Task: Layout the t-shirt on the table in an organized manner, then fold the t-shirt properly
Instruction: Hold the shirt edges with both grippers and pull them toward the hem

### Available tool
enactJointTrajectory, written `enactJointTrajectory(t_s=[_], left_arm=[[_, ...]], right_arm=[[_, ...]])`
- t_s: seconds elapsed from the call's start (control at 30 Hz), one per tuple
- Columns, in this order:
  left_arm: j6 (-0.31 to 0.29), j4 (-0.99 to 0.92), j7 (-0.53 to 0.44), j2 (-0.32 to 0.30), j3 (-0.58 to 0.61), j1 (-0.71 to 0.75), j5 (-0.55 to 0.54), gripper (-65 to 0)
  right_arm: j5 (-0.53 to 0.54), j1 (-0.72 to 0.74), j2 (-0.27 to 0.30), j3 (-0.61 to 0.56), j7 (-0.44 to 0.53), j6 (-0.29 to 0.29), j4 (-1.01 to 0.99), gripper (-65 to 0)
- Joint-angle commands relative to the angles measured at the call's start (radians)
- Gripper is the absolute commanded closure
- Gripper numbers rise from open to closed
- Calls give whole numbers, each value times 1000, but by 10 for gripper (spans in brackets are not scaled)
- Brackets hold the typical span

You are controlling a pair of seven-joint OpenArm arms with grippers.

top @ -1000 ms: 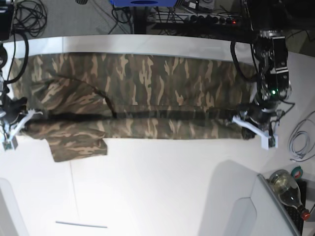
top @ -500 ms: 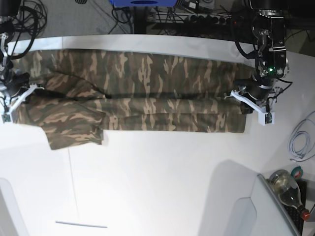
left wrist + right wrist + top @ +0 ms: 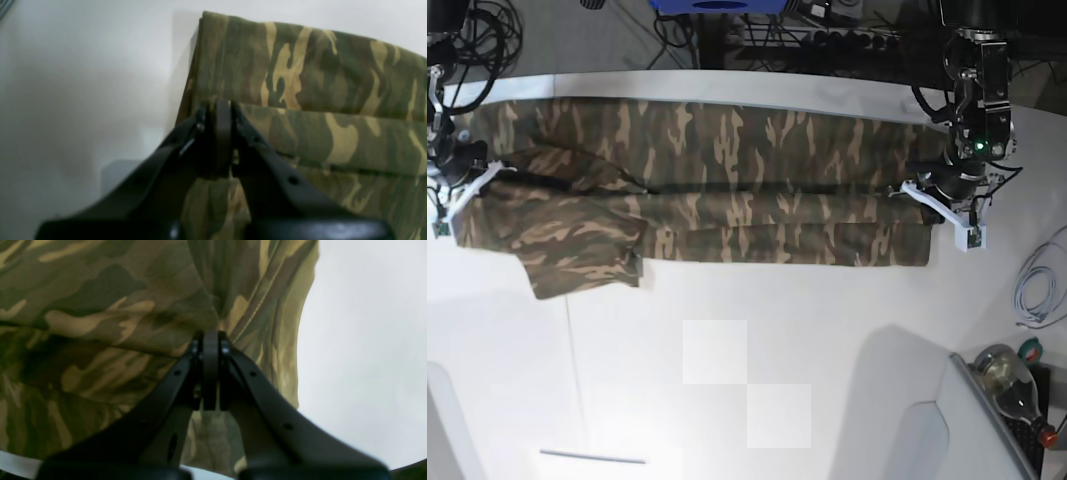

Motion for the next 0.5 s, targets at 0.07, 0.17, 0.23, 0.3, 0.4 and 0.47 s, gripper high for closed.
enactJointTrajectory(t_s=[0.07,0.17,0.23,0.3,0.4,0.47], left_arm=[[2,-11,-20,-14,3,-9,2,0],[2,-28,-20,-14,6,-9,2,0],[2,-42,-20,-14,6,-9,2,0],[2,-44,-19,-12,6,-9,2,0],[2,-44,-16,-12,6,-9,2,0],[6,-37,-16,-12,6,-6,2,0]], right_arm=[[-4,9,19,8,16,-6,-19,0],[-4,14,19,8,18,-6,-36,0],[-4,16,19,8,18,-8,-38,-2],[-4,16,19,8,16,-11,-38,-3],[-4,17,19,8,-25,-12,-31,-69],[-2,19,18,9,-58,-14,-18,-177]])
